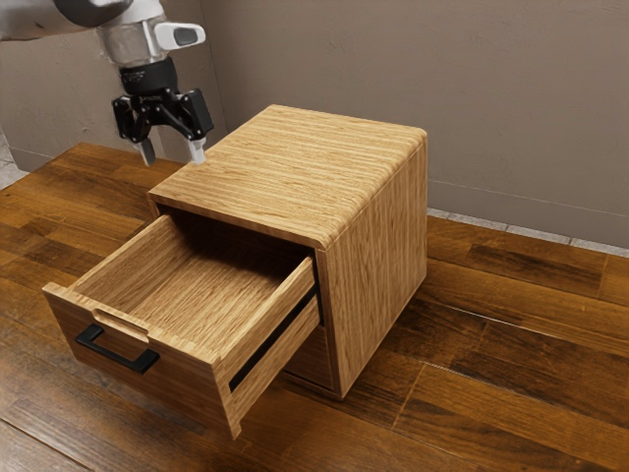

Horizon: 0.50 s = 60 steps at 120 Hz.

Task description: Push the drawer handle with one arm to close the drawer

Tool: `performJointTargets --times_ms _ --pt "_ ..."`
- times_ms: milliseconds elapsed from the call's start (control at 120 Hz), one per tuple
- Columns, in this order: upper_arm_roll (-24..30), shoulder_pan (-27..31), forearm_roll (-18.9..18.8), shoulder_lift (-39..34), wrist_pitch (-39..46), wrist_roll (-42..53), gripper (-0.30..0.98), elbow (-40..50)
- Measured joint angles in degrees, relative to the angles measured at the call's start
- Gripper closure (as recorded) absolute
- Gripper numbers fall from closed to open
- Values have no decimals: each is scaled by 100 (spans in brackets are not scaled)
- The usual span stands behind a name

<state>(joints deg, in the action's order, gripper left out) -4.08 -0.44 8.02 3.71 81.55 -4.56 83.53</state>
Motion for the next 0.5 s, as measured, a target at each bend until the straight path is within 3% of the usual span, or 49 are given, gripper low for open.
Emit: performJointTargets --times_ms 192,242,325,417,500 --pt "95 293 -230 -359 121 106 0 298" --pt "358 469 -332 -1376 270 126 0 1309" --pt "834 198 -419 -3482 458 114 0 3126" --pt "1061 135 -306 -5803 338 38 3 4734" --pt "1134 125 -168 -6914 14 -87 10 5494"
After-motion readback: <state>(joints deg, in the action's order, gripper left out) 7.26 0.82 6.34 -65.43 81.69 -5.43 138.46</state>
